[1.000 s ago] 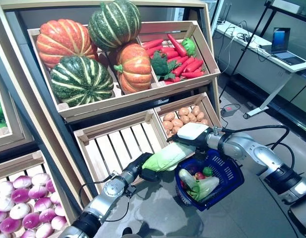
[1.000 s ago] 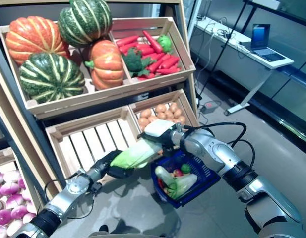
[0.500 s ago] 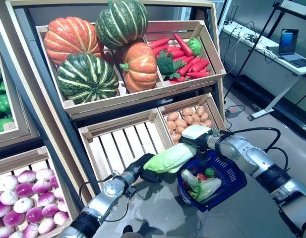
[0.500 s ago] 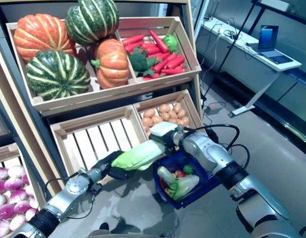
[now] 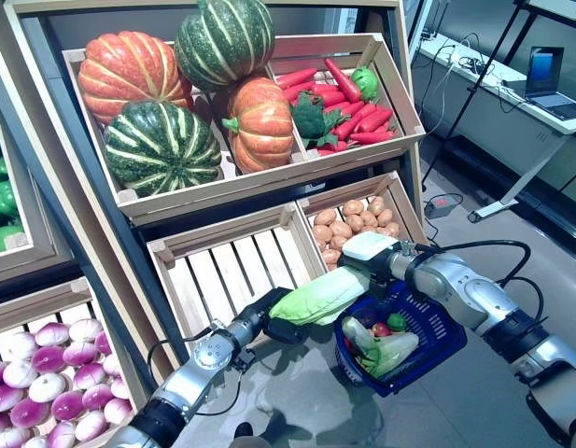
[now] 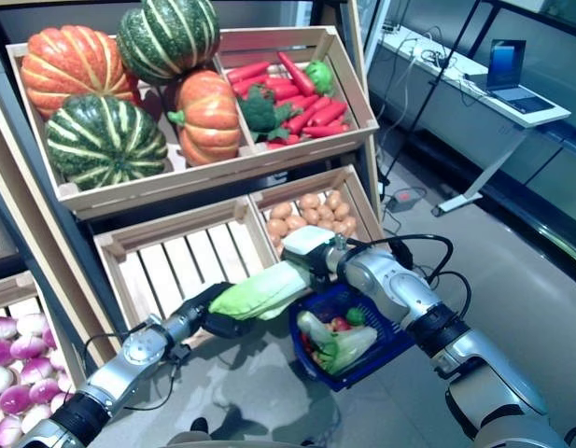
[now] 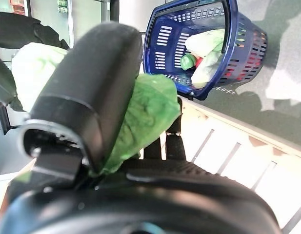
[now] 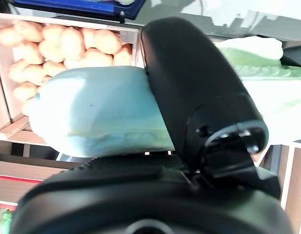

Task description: Put vegetables into the basket

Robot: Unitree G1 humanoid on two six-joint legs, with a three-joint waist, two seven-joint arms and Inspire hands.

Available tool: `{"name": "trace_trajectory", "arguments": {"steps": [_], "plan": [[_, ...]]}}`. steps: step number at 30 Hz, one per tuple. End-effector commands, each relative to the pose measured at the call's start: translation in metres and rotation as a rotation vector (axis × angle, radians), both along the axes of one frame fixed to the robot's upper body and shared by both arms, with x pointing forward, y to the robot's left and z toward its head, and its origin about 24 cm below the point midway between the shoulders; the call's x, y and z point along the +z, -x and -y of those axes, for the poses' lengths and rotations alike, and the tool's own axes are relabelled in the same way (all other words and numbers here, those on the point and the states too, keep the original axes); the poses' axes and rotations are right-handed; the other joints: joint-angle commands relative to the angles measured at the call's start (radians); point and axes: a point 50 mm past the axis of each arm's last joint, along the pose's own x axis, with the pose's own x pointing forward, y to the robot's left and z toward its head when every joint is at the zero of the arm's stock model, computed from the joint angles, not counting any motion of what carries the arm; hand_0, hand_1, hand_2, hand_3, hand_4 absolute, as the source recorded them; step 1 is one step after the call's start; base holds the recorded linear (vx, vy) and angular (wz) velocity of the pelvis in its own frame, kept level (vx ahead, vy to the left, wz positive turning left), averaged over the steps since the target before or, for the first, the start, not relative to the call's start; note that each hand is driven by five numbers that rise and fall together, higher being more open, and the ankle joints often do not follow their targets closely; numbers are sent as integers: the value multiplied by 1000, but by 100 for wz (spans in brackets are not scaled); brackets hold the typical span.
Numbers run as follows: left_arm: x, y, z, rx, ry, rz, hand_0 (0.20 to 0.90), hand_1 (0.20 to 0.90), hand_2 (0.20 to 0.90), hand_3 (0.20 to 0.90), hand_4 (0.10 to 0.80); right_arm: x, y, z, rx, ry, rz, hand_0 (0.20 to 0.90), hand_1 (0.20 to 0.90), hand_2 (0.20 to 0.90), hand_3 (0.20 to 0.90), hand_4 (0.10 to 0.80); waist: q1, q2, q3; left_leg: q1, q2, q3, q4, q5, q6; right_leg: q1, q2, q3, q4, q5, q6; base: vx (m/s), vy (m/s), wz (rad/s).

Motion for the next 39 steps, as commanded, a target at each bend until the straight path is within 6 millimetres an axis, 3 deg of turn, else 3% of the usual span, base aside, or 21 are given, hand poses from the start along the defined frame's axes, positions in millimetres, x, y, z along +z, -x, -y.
{"name": "trace_trajectory", "arguments": {"steps": [1, 7, 18, 21, 22, 23, 29, 34, 37, 38, 39], "plan": [[71, -29, 36, -98, 202, 315, 900, 900, 900, 900, 800, 19, -8, 19, -56, 115, 78, 300, 300, 300, 300, 400, 4, 17, -55, 39, 17, -20, 2, -70, -2, 3, -40, -14, 23, 31, -16, 0, 0, 0], [68, -30, 37, -106, 171, 301, 900, 900, 900, 900, 800, 9, -12, 33, -132, 154, 45, 300, 300, 300, 300, 400, 1, 16, -55, 39, 19, -15, 2, -69, -3, -3, -40, -12, 29, 31, -15, 0, 0, 0], [66, -29, 24, -72, 142, 279, 900, 900, 900, 900, 800, -28, -7, 93, -403, 191, -102, 300, 300, 300, 300, 400, -2, 12, -50, 48, 25, -3, 2, -71, -3, -3, -36, -7, 30, 32, -19, 0, 0, 0], [63, -29, 18, -35, 132, 277, 900, 900, 900, 900, 800, -35, -3, 115, -604, -52, -185, 300, 300, 300, 300, 400, -5, 11, -46, 45, 25, -1, 2, -69, -4, -6, -32, -5, 30, 33, -21, 2, -11, -1], [63, -29, 17, -34, 132, 277, 900, 900, 900, 900, 800, -35, -2, 117, -612, -60, -186, 300, 300, 300, 300, 400, -4, 11, -46, 45, 25, -1, 2, -69, -4, -6, -32, -5, 30, 33, -21, 9, -33, -2], [61, -29, 13, -10, 134, 272, 900, 900, 900, 900, 800, -40, 2, 137, -702, -93, -191, 300, 300, 300, 300, 400, -5, 10, -44, 44, 25, 1, 2, -71, -4, -8, -30, -3, 29, 33, -22, 13, -34, 0], [57, -26, 3, 21, 125, 251, 900, 900, 900, 900, 800, -59, 24, 192, -1054, -329, -195, 300, 300, 300, 300, 400, 9, 15, -8, 39, 33, 2, 2, -65, -2, -25, -25, -1, 44, 27, -28, -23, -37, 0], [64, -34, 3, 39, 130, 298, 900, 900, 900, 900, 800, -72, 31, 210, -1308, -671, -184, 300, 300, 300, 300, 400, 25, 25, 42, -4, 37, -7, 22, -64, 1, -62, -23, 1, 65, 21, -35, -139, -54, -3], [78, -46, 6, 55, 127, 373, 900, 900, 900, 900, 800, -72, 23, 206, -1403, -968, -133, 300, 300, 300, 300, 400, 34, 31, 104, -64, 36, -28, 62, -71, 5, -112, -27, -1, 101, 13, -38, -246, -71, 0], [78, -46, 6, 55, 127, 373, 900, 900, 900, 900, 800, -72, 23, 206, -1403, -968, -133, 300, 300, 300, 300, 400, 34, 31, 104, -64, 36, -28, 62, -71, 5, -112, -27, -1, 101, 13, -38, -306, -31, 5], [84, -54, 9, 78, 134, 417, 900, 900, 900, 900, 800, -66, 15, 204, -1438, -1144, -90, 300, 300, 300, 300, 400, 33, 47, 149, -112, 34, -38, 113, -77, 4, -149, -32, -5, 141, 4, -45, -220, 1, 4]]}}
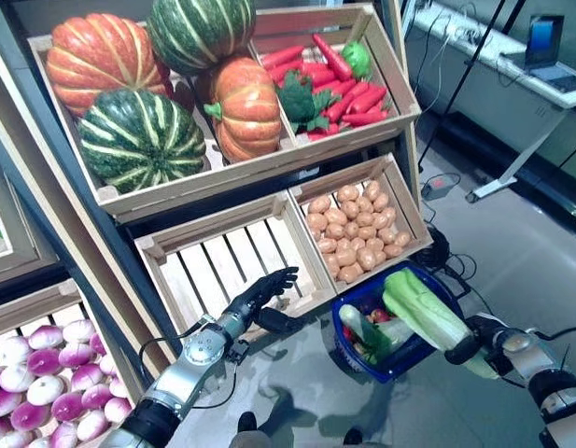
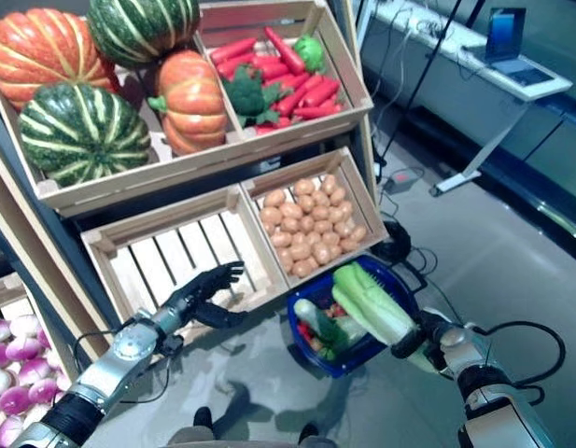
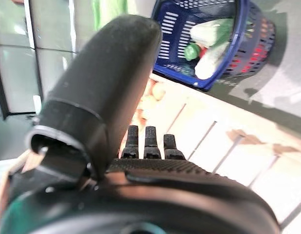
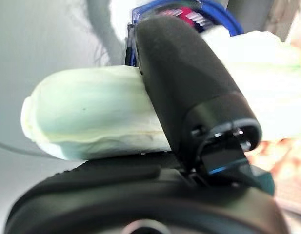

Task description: Put vegetables into the basket

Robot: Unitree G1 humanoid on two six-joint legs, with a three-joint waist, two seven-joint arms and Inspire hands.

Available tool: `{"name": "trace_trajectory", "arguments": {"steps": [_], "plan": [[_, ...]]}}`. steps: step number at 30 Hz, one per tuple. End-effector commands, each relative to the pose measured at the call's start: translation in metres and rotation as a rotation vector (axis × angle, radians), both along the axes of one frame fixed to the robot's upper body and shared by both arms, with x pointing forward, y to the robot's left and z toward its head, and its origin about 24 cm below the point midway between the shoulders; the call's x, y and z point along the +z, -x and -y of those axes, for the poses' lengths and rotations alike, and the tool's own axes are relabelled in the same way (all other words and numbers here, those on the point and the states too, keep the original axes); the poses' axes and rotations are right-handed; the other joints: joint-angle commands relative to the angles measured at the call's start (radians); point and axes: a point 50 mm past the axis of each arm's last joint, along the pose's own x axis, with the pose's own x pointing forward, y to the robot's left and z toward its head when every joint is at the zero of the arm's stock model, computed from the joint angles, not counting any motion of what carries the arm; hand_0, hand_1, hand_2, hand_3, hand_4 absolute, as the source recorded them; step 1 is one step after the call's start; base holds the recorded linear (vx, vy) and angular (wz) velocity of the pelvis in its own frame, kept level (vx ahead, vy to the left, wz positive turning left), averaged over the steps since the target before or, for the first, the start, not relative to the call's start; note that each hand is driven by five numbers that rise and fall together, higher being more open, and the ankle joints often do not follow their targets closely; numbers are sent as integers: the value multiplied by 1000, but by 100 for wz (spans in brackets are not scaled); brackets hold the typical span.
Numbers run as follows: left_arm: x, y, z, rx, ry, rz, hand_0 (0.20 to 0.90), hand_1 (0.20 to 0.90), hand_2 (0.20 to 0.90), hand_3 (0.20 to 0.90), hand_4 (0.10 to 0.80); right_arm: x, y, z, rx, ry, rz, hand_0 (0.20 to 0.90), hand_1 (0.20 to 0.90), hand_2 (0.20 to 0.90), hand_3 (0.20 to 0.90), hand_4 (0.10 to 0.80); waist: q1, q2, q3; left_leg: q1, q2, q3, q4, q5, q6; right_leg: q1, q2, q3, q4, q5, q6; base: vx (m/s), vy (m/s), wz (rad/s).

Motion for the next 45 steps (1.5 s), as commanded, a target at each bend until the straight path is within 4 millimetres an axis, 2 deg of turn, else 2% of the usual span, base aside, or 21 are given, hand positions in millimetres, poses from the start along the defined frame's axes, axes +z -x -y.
{"name": "trace_trajectory", "arguments": {"steps": [1, 4, 8, 11, 13, 18, 22, 24, 30, 35, 36, 37, 42, 45], "plan": [[63, -39, 22, -45, 80, 325, 900, 900, 900, 900, 800, 66, -60, 3, -184, -96, 392, 300, 300, 300, 300, 400, 40, 25, 76, -31, 18, -42, 114, -98, 7, -61, -48, -21, 143, -17, -32, -379, 41, 11], [74, -50, 27, 7, 119, 397, 900, 900, 900, 900, 800, 66, -66, -4, -390, -293, 529, 300, 300, 300, 300, 400, 37, 65, 149, -112, 9, -66, 213, -114, 9, -122, -66, -30, 227, -42, -43, -219, 51, 12], [80, -55, 32, 47, 156, 438, 900, 900, 900, 900, 800, 67, -74, -14, -563, -529, 649, 300, 300, 300, 300, 400, 28, 92, 205, -179, 3, -76, 329, -150, 8, -178, -88, -32, 330, -77, -63, -120, 77, 3], [86, -57, 39, 74, 197, 480, 900, 900, 900, 900, 800, 75, -83, -20, -701, -705, 748, 300, 300, 300, 300, 400, 19, 113, 253, -265, 0, -85, 461, -196, 0, -249, -108, -30, 450, -120, -80, -110, 110, 4], [93, -58, 45, 94, 231, 524, 900, 900, 900, 900, 800, 82, -91, -26, -761, -816, 807, 300, 300, 300, 300, 400, 16, 127, 278, -330, -5, -90, 539, -224, 5, -309, -123, -30, 536, -150, -95, -115, 98, 7], [111, -58, 53, 160, 327, 634, 900, 900, 900, 900, 800, 106, -107, -33, -883, -1077, 935, 300, 300, 300, 300, 400, 13, 145, 279, -522, -18, -109, 733, -297, 29, -510, -168, -19, 754, -214, -121, -70, 23, 7], [119, -57, 54, 174, 355, 661, 900, 900, 900, 900, 800, 120, -114, -34, -957, -1184, 1001, 300, 300, 300, 300, 400, 14, 149, 279, -607, -24, -121, 818, -327, 44, -607, -190, -7, 856, -242, -128, -3, -10, 5], [123, -54, 56, 175, 370, 673, 900, 900, 900, 900, 800, 134, -118, -31, -1024, -1239, 1063, 300, 300, 300, 300, 400, 14, 155, 279, -663, -30, -129, 894, -376, 51, -679, -205, 20, 945, -282, -118, 44, -37, 15], [131, -50, 61, 158, 394, 707, 900, 900, 900, 900, 800, 171, -124, -20, -1009, -1225, 1162, 300, 300, 300, 300, 400, 13, 171, 279, -780, -39, -130, 990, -399, 64, -810, -218, 45, 1046, -303, -126, -22, -27, 4], [138, -50, 61, 160, 412, 728, 900, 900, 900, 900, 800, 186, -126, -14, -968, -1219, 1190, 300, 300, 300, 300, 400, 14, 180, 279, -845, -48, -138, 1052, -419, 66, -882, -218, 61, 1108, -320, -129, -16, -11, 0], [140, -50, 61, 160, 409, 737, 900, 900, 900, 900, 800, 188, -126, -13, -993, -1225, 1186, 356, 356, 356, 356, 438, 13, 180, 279, -856, -51, -139, 1054, -415, 71, -895, -214, 62, 1112, -317, -134, 0, 0, 0], [140, -50, 61, 161, 408, 738, 900, 900, 900, 900, 800, 187, -126, -12, -998, -1222, 1188, 900, 900, 900, 900, 800, 14, 180, 279, -857, -50, -141, 1062, -424, 73, -898, -213, 65, 1120, -323, -132, -16, -35, -4], [143, -51, 59, 151, 406, 739, 900, 900, 900, 900, 800, 195, -128, -13, -889, -1226, 1221, 900, 900, 900, 900, 800, 20, 177, 279, -881, -51, -148, 1104, -438, 81, -922, -214, 68, 1152, -329, -136, -16, -37, -3], [144, -51, 57, 137, 396, 739, 900, 900, 900, 900, 800, 193, -129, -15, -856, -1218, 1213, 900, 900, 900, 900, 800, 19, 171, 279, -877, -47, -148, 1113, -441, 81, -916, -217, 65, 1154, -328, -134, -12, -22, 1]]}}
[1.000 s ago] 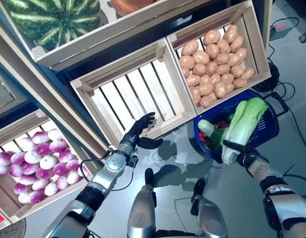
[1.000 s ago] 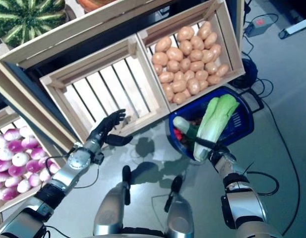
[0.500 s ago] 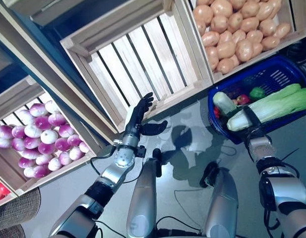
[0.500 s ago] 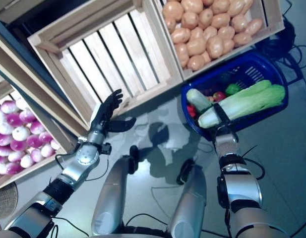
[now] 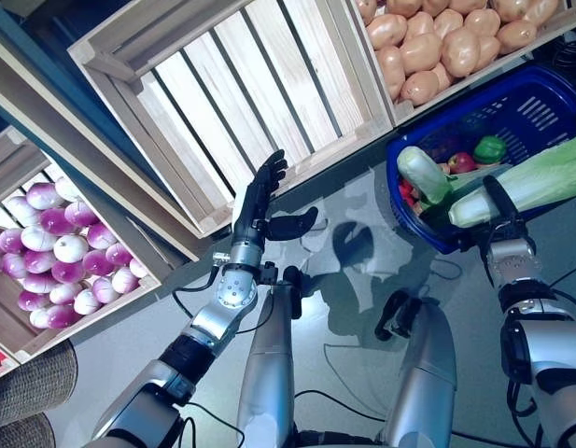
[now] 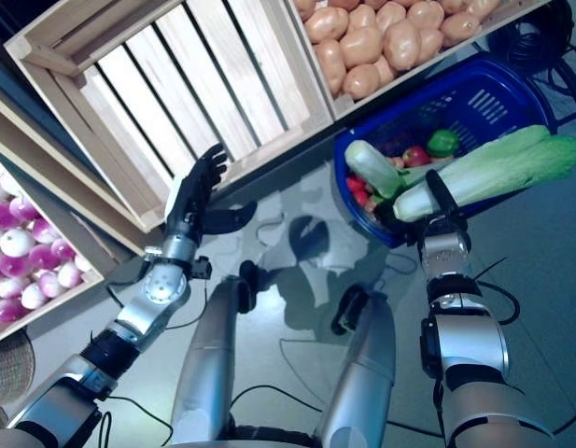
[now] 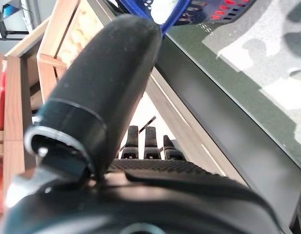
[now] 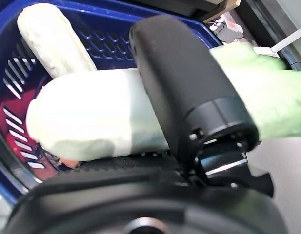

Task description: Put vegetables into the basket

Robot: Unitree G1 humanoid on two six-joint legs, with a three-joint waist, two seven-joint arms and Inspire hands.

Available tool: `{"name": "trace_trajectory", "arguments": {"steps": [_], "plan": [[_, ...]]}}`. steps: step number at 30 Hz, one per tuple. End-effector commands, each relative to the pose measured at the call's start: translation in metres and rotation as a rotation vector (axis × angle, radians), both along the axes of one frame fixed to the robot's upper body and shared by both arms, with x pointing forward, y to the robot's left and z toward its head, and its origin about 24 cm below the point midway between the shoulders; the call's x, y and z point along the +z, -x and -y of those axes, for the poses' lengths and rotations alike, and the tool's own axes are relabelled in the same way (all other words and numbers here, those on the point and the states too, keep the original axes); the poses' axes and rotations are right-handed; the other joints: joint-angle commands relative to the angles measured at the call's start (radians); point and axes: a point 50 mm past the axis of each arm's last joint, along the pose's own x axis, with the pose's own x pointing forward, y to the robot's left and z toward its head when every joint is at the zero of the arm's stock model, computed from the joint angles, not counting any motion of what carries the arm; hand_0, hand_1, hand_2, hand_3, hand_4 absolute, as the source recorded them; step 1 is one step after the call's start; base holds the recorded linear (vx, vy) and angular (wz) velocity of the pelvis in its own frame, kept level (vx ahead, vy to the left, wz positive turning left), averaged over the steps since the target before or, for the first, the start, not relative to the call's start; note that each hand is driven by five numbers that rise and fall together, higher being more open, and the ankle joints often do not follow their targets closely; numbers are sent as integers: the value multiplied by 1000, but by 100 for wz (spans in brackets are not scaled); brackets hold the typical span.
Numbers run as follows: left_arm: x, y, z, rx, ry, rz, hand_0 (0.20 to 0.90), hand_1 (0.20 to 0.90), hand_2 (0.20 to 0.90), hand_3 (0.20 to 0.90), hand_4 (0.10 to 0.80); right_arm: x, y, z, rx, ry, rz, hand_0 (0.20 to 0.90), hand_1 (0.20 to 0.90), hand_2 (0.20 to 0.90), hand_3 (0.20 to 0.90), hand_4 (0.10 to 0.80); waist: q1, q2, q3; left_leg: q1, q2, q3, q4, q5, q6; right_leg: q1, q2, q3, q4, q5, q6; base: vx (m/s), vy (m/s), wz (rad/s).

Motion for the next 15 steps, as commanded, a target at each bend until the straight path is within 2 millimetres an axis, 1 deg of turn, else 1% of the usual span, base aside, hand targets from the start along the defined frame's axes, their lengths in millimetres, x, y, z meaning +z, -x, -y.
{"name": "trace_trajectory", "arguments": {"steps": [1, 7, 8, 9, 10, 11, 15], "plan": [[48, 6, 12, -106, 72, 230, 900, 900, 900, 900, 800, 56, -8, 15, -10, 111, 229, 900, 900, 900, 900, 800, 2, 16, -5, 73, -15, 5, 117, -174, 70, 83, 12, -3, -39, 81, -19, 0, 0, 0], [47, 6, 9, -111, 62, 228, 900, 900, 900, 900, 800, 49, -5, 17, 14, 177, 212, 900, 900, 900, 900, 800, 8, 7, -5, 114, -5, -1, 105, -151, 61, 132, 12, -15, -59, 87, -16, -8, -4, 0], [47, 6, 7, -113, 61, 222, 900, 900, 900, 900, 800, 50, -5, 17, 22, 206, 207, 900, 900, 900, 900, 800, 11, 3, -5, 121, 0, 3, 82, -117, 63, 145, 9, -30, -84, 112, -26, -40, -16, 0], [45, 6, 6, -111, 61, 213, 900, 900, 900, 900, 800, 49, -5, 17, 33, 219, 205, 900, 900, 900, 900, 800, 12, 0, -5, 137, 2, 4, 68, -110, 61, 162, 11, -34, -96, 116, -26, 30, -16, 0], [43, 6, 5, -110, 62, 205, 900, 900, 900, 900, 800, 48, -5, 16, 41, 223, 204, 900, 900, 900, 900, 800, 12, -1, -5, 159, 2, -1, 67, -123, 53, 184, 15, -27, -96, 101, -14, 37, -5, 1], [42, 6, 3, -111, 59, 197, 900, 900, 900, 900, 800, 48, -6, 15, 56, 232, 203, 900, 900, 900, 900, 800, 15, -4, -5, 169, 5, 5, 39, -86, 53, 200, 13, -42, -124, 125, -21, 32, 0, 0], [38, 6, 0, -116, 49, 176, 900, 900, 900, 900, 800, 43, -6, 12, 76, 240, 184, 900, 900, 900, 900, 800, 20, -14, -5, 252, 13, 11, -54, -28, 40, 288, 23, -54, -204, 148, -15, 33, 7, -1]]}}
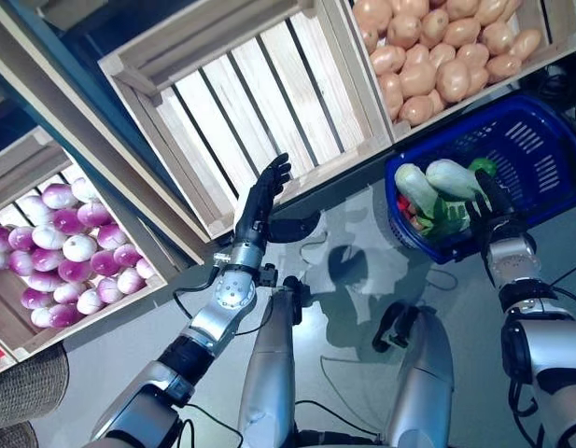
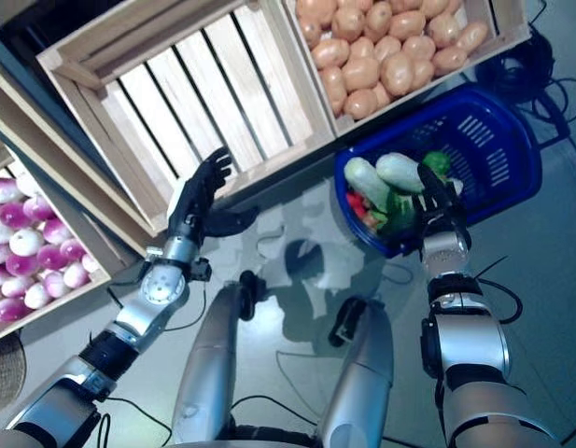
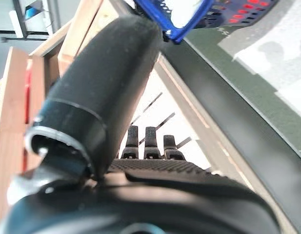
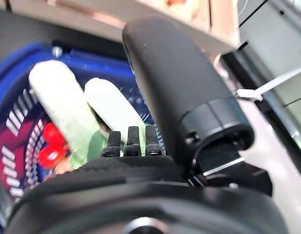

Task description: Put vegetables into the basket

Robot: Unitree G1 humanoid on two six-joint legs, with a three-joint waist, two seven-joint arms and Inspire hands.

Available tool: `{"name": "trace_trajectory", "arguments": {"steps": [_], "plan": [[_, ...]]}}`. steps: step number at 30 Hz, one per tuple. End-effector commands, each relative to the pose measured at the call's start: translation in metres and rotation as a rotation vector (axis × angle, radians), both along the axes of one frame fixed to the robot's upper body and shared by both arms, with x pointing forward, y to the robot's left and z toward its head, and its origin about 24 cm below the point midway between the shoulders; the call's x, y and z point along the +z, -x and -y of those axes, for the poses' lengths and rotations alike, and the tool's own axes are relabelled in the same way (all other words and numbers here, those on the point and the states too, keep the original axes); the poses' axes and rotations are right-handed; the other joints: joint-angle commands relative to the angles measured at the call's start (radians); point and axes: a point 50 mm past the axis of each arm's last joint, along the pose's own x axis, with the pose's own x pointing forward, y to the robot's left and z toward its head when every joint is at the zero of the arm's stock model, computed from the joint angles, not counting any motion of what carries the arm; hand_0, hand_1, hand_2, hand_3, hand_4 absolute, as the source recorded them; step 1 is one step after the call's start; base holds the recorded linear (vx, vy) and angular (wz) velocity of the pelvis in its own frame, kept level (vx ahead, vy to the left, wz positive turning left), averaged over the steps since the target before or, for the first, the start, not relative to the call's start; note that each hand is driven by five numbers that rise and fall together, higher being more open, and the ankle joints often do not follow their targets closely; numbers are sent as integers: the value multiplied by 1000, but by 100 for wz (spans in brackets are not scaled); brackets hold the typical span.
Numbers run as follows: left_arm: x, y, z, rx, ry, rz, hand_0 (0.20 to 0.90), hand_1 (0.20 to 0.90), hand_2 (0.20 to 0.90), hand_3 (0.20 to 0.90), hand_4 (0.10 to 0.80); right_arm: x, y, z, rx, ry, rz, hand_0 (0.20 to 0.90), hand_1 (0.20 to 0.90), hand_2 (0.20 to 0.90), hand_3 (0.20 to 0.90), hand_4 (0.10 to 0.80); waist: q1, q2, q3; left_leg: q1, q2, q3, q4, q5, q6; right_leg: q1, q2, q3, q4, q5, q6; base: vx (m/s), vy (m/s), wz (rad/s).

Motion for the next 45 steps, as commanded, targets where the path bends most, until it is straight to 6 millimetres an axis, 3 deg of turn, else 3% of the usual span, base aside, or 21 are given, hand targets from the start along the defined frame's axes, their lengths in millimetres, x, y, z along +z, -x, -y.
{"name": "trace_trajectory", "arguments": {"steps": [1, 6, 14, 18, 19, 22, 23, 24, 25, 27, 29, 33, 37, 45], "plan": [[43, 4, 0, -76, 39, 209, 900, 900, 900, 900, 800, 37, -4, 12, 20, 135, 131, 900, 900, 900, 900, 800, 4, -17, -5, 145, 5, 29, -28, -21, 42, 166, 17, -25, -168, 151, -19, 39, 14, -5], [36, 3, -2, -95, 26, 171, 900, 900, 900, 900, 800, 21, -2, 6, 49, 119, 76, 900, 900, 900, 900, 800, 6, -31, -21, 270, 25, 53, -168, 30, 24, 296, 43, -49, -313, 196, -16, 55, 29, -5], [3, 5, -10, -76, -24, 17, 900, 900, 900, 900, 800, -29, 11, -10, 137, 140, -51, 900, 900, 900, 900, 800, -3, -65, -134, 496, 48, 109, -446, 94, 3, 519, 105, -51, -637, 292, 11, 117, 12, -16], [-30, 11, -16, -56, -107, -105, 900, 900, 900, 900, 800, -68, 25, -32, 199, 158, -146, 900, 900, 900, 900, 800, -19, -84, -216, 611, 40, 144, -598, 141, 4, 630, 131, -48, -799, 344, 28, 160, 12, -14], [-47, 17, -16, -62, -129, -161, 900, 900, 900, 900, 800, -87, 35, -44, 212, 135, -177, 900, 900, 900, 900, 800, -26, -89, -247, 660, 35, 155, -657, 155, 7, 675, 142, -37, -853, 359, 35, 164, 0, -12], [-67, 26, -17, -61, -148, -224, 900, 900, 900, 900, 800, -111, 50, -59, 235, 125, -210, 900, 900, 900, 900, 800, -36, -93, -284, 700, 30, 162, -709, 170, 10, 707, 152, -25, -894, 375, 42, 158, 10, -8], [-85, 35, -20, -46, -157, -273, 900, 900, 900, 900, 800, -130, 64, -73, 265, 116, -239, 900, 900, 900, 900, 800, -44, -92, -314, 733, 26, 172, -741, 176, 14, 730, 159, -18, -919, 382, 45, 126, 26, -2], [-88, 37, -21, -42, -163, -283, 900, 900, 900, 900, 800, -133, 67, -75, 272, 116, -245, 900, 900, 900, 900, 800, -44, -92, -319, 739, 26, 174, -748, 178, 14, 735, 160, -17, -925, 384, 45, 192, 54, 2], [-107, 47, -23, -2, -200, -337, 900, 900, 900, 900, 800, -157, 86, -97, 360, 133, -292, 900, 900, 900, 900, 800, -53, -90, -348, 772, 26, 187, -784, 182, 16, 756, 164, -12, -951, 391, 49, 127, 53, -3], [-130, 58, -27, 33, -223, -423, 900, 900, 900, 900, 800, -173, 103, -121, 460, 149, -327, 900, 900, 900, 900, 800, -61, -88, -371, 807, 24, 196, -833, 196, 15, 780, 170, -5, -985, 402, 53, 117, 61, -11], [-146, 68, -33, 60, -244, -482, 900, 900, 900, 900, 800, -183, 116, -132, 518, 129, -308, 900, 900, 900, 900, 800, -67, -86, -389, 831, 21, 201, -869, 203, 15, 799, 175, -4, -1015, 410, 56, 64, 51, -13], [-170, 87, -43, 124, -235, -577, 900, 900, 900, 900, 800, -181, 132, -152, 710, 259, -151, 900, 900, 900, 900, 800, -84, -89, -415, 863, 10, 213, -907, 209, 14, 827, 184, -7, -1075, 432, 61, 43, 44, -4], [-173, 98, -49, 125, -180, -566, 900, 900, 900, 900, 800, -162, 139, -162, 850, 497, 28, 900, 900, 900, 900, 800, -97, -93, -427, 870, 8, 226, -924, 208, 11, 837, 184, -19, -1105, 445, 68, -6, 30, -9], [-178, 110, -49, 99, -106, -592, 900, 900, 900, 900, 800, -142, 145, -168, 866, 721, 137, 900, 900, 900, 900, 800, -101, -110, -426, 873, 0, 204, -926, 194, 16, 857, 188, -29, -1105, 433, 73, -5, -1, 2]]}}
